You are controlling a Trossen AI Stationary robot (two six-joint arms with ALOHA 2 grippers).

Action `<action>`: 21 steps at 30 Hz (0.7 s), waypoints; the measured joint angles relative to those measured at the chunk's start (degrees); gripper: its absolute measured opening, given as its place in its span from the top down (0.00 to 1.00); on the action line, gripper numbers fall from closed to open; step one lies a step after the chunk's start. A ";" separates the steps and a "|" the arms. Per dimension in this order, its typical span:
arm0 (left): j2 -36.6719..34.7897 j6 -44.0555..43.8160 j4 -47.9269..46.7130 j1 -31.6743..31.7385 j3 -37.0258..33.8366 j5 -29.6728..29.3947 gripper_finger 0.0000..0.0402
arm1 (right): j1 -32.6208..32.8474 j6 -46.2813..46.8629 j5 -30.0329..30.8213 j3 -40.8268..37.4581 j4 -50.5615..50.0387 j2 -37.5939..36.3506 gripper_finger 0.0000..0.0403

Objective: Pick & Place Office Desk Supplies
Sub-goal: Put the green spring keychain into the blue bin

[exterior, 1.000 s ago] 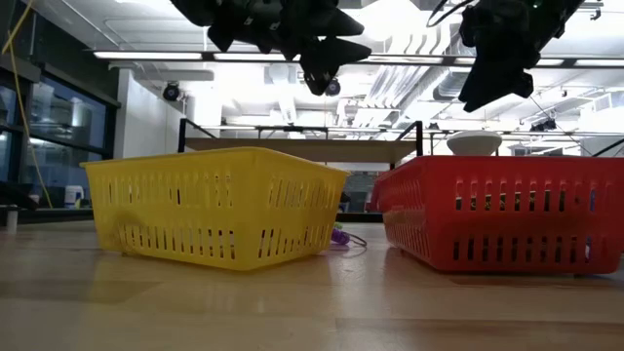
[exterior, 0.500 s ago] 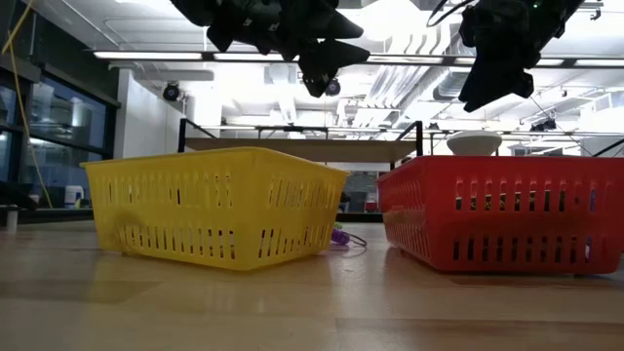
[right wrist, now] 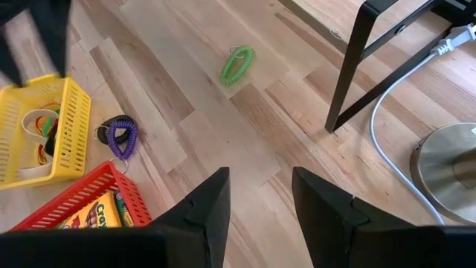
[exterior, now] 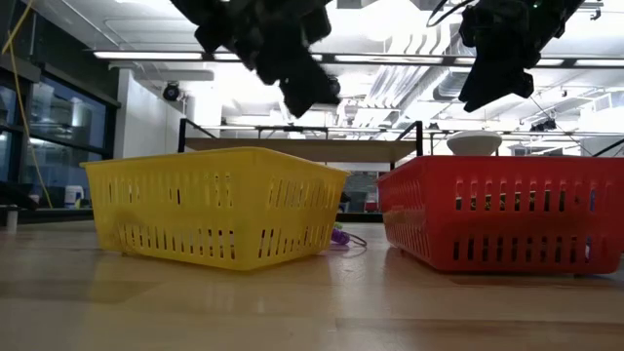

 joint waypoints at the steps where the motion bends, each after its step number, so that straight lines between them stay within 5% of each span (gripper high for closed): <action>1: 0.00 2.26 -1.48 0.01 0.00 -1.78 0.63 | 0.00 0.02 0.01 0.00 0.01 0.00 0.67; 10: 0.00 19.21 -8.77 0.00 0.00 -16.48 0.63 | 0.00 0.02 0.00 0.00 0.01 0.00 0.67; 21: 0.00 20.27 -8.79 0.00 0.00 -19.03 0.63 | 0.00 0.02 0.00 0.00 0.01 0.02 0.67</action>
